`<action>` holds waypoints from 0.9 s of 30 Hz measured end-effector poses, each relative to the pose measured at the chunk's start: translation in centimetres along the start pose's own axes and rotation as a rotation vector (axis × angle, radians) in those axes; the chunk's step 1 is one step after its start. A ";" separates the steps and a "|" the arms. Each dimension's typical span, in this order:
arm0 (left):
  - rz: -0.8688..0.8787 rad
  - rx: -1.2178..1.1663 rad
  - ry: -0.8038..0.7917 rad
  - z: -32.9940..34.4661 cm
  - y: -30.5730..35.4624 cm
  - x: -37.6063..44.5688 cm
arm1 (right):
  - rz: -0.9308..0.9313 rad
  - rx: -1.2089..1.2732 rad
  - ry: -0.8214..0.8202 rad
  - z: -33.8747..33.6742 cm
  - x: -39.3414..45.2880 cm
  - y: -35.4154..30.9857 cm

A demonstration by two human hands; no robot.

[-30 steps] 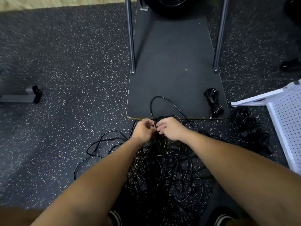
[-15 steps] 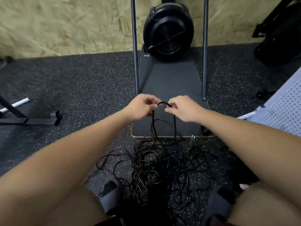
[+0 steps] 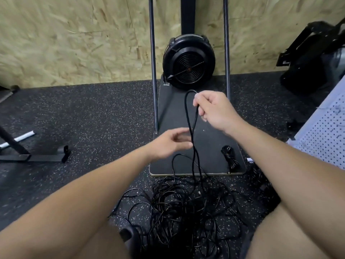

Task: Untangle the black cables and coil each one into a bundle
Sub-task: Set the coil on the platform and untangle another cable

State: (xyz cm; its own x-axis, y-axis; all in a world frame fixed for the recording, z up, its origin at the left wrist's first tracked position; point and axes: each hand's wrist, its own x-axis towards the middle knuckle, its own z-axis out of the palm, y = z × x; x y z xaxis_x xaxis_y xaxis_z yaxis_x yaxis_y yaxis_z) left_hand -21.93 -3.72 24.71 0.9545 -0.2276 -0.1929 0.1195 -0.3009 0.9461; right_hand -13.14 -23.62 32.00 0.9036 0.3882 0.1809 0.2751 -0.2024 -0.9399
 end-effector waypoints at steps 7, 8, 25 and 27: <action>0.009 -0.040 0.019 0.8 -1.9 1.4 | 0.033 0.218 0.074 1.7 1.4 0.4; 0.011 -0.059 0.054 0.7 -1.7 1.6 | 0.020 0.237 0.080 1.8 1.8 0.4; 0.107 -0.354 0.478 -2.9 3.6 6.1 | 0.420 -0.015 -0.656 3.6 -2.3 7.5; 0.096 -0.394 0.448 -2.9 3.7 6.3 | 0.464 0.082 -0.518 4.2 -2.3 7.2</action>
State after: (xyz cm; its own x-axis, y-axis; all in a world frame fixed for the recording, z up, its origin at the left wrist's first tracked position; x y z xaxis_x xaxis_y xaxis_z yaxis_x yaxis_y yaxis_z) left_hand -14.68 -3.54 27.73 0.9780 0.2013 -0.0549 0.0380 0.0867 0.9955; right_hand -14.60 -22.22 23.60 0.6430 0.6610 -0.3869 -0.1454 -0.3906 -0.9090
